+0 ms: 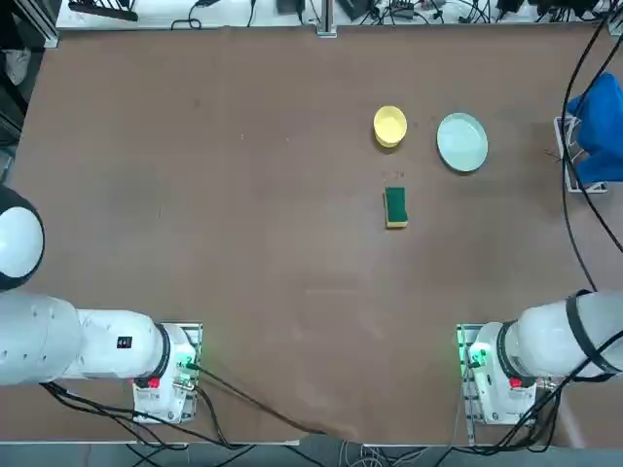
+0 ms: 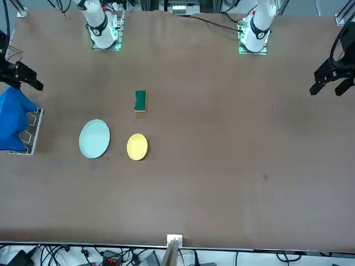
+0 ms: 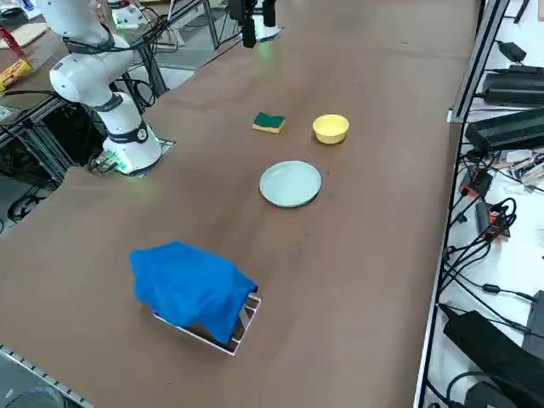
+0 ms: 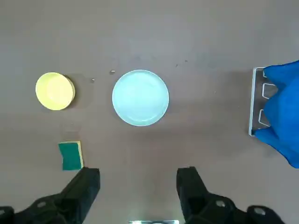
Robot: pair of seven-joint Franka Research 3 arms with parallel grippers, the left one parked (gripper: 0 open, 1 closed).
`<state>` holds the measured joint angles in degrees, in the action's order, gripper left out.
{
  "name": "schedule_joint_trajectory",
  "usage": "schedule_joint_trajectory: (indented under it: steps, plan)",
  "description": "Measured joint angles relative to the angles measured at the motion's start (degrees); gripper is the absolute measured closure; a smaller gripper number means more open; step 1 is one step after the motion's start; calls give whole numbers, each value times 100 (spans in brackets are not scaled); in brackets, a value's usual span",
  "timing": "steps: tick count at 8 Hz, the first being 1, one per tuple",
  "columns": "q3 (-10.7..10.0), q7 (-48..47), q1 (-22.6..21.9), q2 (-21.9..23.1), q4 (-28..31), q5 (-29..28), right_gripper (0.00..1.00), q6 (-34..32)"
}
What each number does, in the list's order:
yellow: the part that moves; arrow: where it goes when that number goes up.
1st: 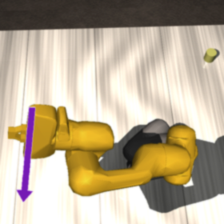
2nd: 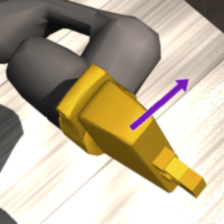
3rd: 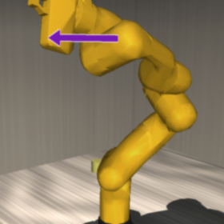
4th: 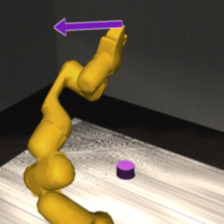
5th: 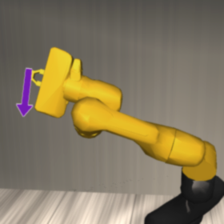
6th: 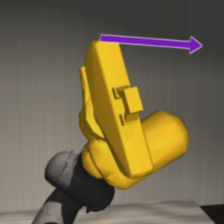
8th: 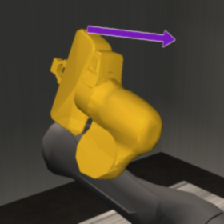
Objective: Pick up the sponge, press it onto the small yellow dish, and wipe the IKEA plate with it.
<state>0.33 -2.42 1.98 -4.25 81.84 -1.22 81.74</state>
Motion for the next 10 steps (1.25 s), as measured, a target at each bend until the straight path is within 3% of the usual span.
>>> schedule_joint_trajectory:
  steps: [3, 6, 8, 10]
  plan:
    - [7, 14, -60, -272, 93, 1, 0, -521]
    - [23, -104, -583, -422, 489, 7, 0, -548]
    - [27, -422, -816, 63, 1502, 0, 0, 373]
    - [39, -1101, -1211, 782, 2947, -7, 0, 1486]
